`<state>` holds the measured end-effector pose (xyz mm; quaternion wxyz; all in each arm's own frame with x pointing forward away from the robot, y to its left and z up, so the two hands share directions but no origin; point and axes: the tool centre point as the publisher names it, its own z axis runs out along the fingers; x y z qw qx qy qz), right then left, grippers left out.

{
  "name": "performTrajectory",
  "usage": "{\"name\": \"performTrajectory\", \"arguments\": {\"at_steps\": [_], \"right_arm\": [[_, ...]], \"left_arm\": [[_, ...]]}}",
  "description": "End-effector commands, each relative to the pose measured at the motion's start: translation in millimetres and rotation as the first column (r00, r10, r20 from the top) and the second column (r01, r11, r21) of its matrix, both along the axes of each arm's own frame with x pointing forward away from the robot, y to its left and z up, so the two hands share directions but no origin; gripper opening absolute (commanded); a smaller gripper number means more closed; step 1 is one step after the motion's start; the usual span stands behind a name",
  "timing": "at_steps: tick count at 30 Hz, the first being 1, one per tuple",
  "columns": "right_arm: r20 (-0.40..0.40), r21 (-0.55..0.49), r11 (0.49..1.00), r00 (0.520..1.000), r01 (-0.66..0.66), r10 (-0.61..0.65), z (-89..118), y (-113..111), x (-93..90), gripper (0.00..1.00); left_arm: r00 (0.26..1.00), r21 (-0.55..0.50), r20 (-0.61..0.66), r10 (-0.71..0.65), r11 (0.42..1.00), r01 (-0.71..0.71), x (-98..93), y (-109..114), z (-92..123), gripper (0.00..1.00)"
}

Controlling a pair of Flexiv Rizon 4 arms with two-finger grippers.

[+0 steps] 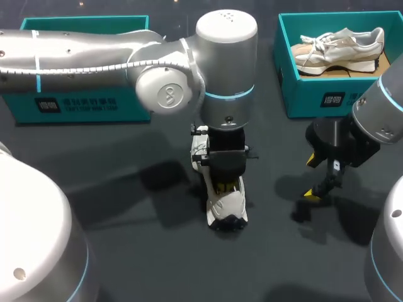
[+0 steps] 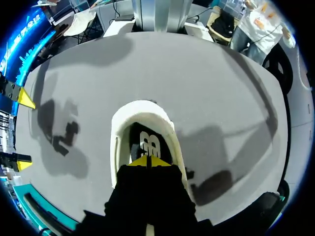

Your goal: Take the shoe out of the shoebox, open the shoe tongue, remove and reinsert the insole, then place the shoe into the shoebox

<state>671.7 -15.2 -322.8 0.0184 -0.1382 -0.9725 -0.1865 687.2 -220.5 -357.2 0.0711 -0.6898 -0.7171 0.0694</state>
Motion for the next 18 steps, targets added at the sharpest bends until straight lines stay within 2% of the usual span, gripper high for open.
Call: {"name": "performTrajectory", "arguments": {"at_steps": [1, 7, 11, 14, 18], "right_arm": [[0.003, -0.002, 1.000, 1.000, 0.001, -0.001, 0, 0, -2.0, 1.00], [0.003, -0.002, 1.000, 1.000, 0.001, -0.001, 0, 0, -2.0, 1.00], [0.003, -0.002, 1.000, 1.000, 0.001, -0.001, 0, 0, -2.0, 1.00], [0.003, -0.002, 1.000, 1.000, 0.001, -0.001, 0, 0, -2.0, 1.00], [0.003, -0.002, 1.000, 1.000, 0.001, -0.001, 0, 0, -2.0, 1.00]], "left_arm": [[1.000, 0.062, 0.015, -0.018, 0.998, 0.017, -6.9, -2, 1, 0.00], [1.000, 0.129, 0.000, -0.020, 0.991, 0.020, -8.8, 6, -15, 0.00], [1.000, 0.170, -0.021, 0.002, 0.985, 0.001, -9.8, 7, -43, 0.00], [0.999, 0.167, -0.028, 0.031, 0.986, -0.026, -8.9, 8, -57, 0.00], [0.998, 0.134, -0.010, 0.061, 0.989, -0.059, -5.6, 8, -65, 0.00]]}}
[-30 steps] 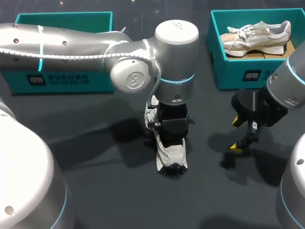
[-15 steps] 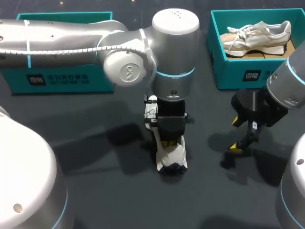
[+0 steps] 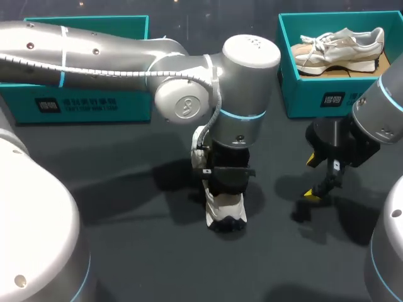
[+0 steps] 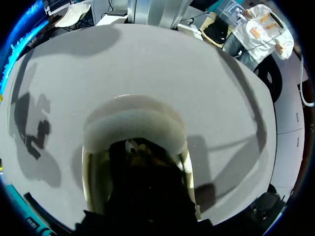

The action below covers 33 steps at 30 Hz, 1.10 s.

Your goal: Take the shoe out of the shoebox, open the shoe tongue, remove and reinsert the insole, then place the shoe into the shoebox

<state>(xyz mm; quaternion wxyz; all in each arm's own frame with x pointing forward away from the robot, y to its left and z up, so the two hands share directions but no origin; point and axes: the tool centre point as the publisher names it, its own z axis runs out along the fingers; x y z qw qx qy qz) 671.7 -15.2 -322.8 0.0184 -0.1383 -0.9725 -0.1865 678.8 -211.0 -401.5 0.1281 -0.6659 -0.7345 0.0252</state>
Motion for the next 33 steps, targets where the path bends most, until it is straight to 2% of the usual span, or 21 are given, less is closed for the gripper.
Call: {"name": "performTrajectory", "arguments": {"at_steps": [1, 5, 18, 24, 33], "right_arm": [[0.003, -0.002, 1.000, 1.000, 0.001, -0.001, 0, 0, -2.0, 1.00], [0.003, -0.002, 1.000, 1.000, 0.001, -0.001, 0, 0, -2.0, 1.00], [0.003, -0.002, 1.000, 1.000, 0.001, -0.001, 0, 0, -2.0, 1.00], [0.003, -0.002, 1.000, 1.000, 0.001, -0.001, 0, 0, -2.0, 1.00], [0.003, -0.002, 1.000, 1.000, 0.001, -0.001, 0, 0, -2.0, 1.00]], "left_arm": [[1.000, -0.029, 0.011, 0.022, 0.999, -0.022, 4.0, -2, -20, 0.00], [0.999, -0.076, 0.034, 0.043, 0.996, -0.040, 8.3, -8, -12, 0.00], [0.993, -0.192, 0.108, 0.047, 0.981, -0.026, 14.7, -13, 35, 0.00], [0.990, -0.217, 0.127, 0.056, 0.976, -0.027, 17.9, -15, 46, 0.00], [0.981, -0.213, 0.184, 0.068, 0.977, -0.027, 27.8, -15, 51, 0.00]]}}
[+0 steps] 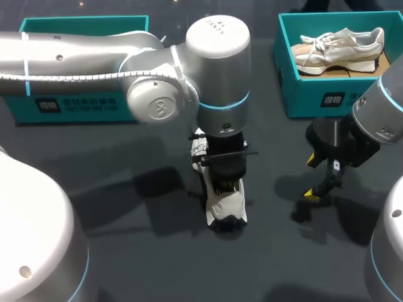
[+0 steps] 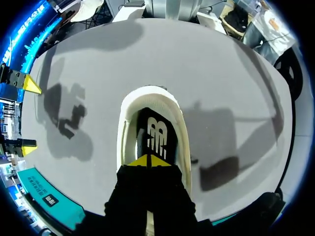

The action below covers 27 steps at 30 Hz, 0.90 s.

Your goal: Take the shoe out of the shoebox, open the shoe tongue, remove and reinsert the insole, then place the shoe into the shoebox

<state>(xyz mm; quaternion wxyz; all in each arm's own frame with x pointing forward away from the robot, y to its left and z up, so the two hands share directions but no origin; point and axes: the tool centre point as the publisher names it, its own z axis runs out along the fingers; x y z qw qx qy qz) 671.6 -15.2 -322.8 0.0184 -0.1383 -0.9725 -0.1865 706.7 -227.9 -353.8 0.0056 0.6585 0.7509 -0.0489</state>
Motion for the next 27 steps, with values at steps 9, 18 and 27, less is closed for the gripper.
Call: {"name": "performTrajectory", "arguments": {"at_steps": [9, 18, 27], "right_arm": [[0.003, -0.002, 1.000, 1.000, 0.001, -0.001, 0, 0, -2.0, 1.00], [0.003, -0.002, 1.000, 1.000, 0.001, -0.001, 0, 0, -2.0, 1.00], [0.003, -0.002, 1.000, 1.000, 0.001, -0.001, 0, 0, -2.0, 1.00]], "left_arm": [[0.998, 0.003, 0.065, 0.027, 1.000, -0.027, 11.1, 3, 2, 0.00], [0.993, 0.035, 0.112, 0.038, 0.998, -0.042, 14.0, 3, -2, 0.17], [0.991, 0.042, 0.129, 0.044, 0.998, -0.050, 21.3, 2, 2, 0.40]]}}
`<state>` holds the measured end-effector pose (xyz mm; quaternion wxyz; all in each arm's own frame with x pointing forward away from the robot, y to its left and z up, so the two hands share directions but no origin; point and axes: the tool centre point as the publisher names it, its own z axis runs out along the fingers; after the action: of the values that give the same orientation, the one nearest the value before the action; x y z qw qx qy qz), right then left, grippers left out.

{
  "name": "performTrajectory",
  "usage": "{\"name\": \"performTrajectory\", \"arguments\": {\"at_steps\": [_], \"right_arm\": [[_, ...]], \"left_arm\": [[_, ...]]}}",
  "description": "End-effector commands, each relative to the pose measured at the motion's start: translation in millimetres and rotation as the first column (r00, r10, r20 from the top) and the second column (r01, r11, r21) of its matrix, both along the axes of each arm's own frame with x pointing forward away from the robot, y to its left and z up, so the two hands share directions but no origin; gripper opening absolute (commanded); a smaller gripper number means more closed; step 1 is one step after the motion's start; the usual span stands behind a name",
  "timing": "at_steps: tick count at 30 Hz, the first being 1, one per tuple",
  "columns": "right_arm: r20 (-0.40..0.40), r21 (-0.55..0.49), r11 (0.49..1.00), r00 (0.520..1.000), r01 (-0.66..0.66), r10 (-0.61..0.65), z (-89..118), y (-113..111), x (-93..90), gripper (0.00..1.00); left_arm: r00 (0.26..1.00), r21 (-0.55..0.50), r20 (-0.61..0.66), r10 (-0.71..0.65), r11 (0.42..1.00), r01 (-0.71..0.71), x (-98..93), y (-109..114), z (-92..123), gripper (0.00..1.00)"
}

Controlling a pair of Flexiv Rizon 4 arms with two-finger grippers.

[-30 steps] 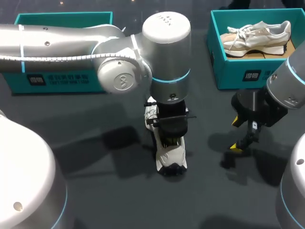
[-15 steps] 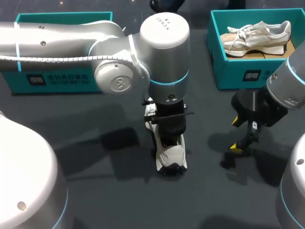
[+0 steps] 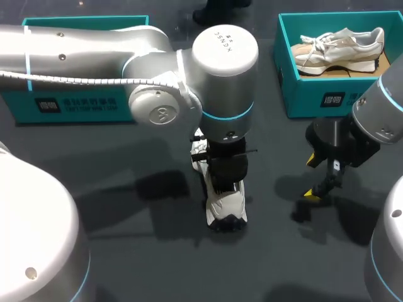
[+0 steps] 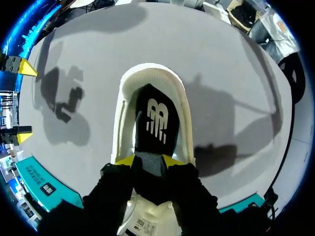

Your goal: Take the shoe out of the shoebox, open the shoe tongue, remove and reinsert the insole, then place the shoe into the shoebox

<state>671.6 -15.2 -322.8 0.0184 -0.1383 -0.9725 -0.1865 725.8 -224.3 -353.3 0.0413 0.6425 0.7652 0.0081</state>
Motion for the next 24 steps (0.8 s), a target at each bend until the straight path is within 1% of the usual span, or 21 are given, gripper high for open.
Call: {"name": "performTrajectory", "arguments": {"at_steps": [1, 10, 11, 14, 17, 18, 19, 21, 23, 24], "right_arm": [[0.003, -0.002, 1.000, 1.000, 0.001, -0.001, 0, 0, -2.0, 1.00], [0.003, -0.002, 1.000, 1.000, 0.001, -0.001, 0, 0, -2.0, 1.00], [0.003, -0.002, 1.000, 1.000, 0.001, -0.001, 0, 0, -2.0, 1.00], [0.003, -0.002, 1.000, 1.000, 0.001, -0.001, 0, 0, -2.0, 1.00], [0.003, -0.002, 1.000, 1.000, 0.001, -0.001, 0, 0, -2.0, 1.00], [0.003, -0.002, 1.000, 1.000, 0.001, -0.001, 0, 0, -2.0, 1.00], [0.003, -0.002, 1.000, 1.000, 0.001, -0.001, 0, 0, -2.0, 1.00], [0.003, -0.002, 1.000, 1.000, 0.001, -0.001, 0, 0, -2.0, 1.00], [0.003, -0.002, 1.000, 1.000, 0.001, -0.001, 0, 0, -2.0, 1.00], [0.003, -0.002, 1.000, 1.000, 0.001, -0.001, 0, 0, -2.0, 1.00]], "left_arm": [[1.000, 0.007, 0.001, 0.001, 1.000, -0.001, 2.9, -1, 1, 0.42], [1.000, 0.014, 0.000, 0.002, 1.000, -0.002, 9.3, -2, 2, 0.48], [1.000, 0.015, -0.001, 0.002, 1.000, -0.002, 10.1, -2, 2, 0.54], [1.000, 0.014, -0.004, 0.002, 1.000, -0.002, 12.3, -2, 2, 0.61], [1.000, 0.015, -0.013, -0.006, 1.000, 0.006, 13.7, -2, 2, 0.71], [1.000, 0.015, -0.017, -0.008, 1.000, 0.008, 14.1, -2, 3, 0.78], [1.000, 0.015, -0.019, -0.009, 1.000, 0.009, 14.6, -2, 3, 0.82], [0.999, 0.011, -0.039, -0.015, 1.000, 0.016, 15.8, -3, 3, 0.84], [0.999, 0.010, -0.043, -0.015, 1.000, 0.015, 17.6, -3, 4, 0.89], [0.999, 0.009, -0.045, -0.015, 1.000, 0.015, 18.7, -3, 5, 0.90]]}}
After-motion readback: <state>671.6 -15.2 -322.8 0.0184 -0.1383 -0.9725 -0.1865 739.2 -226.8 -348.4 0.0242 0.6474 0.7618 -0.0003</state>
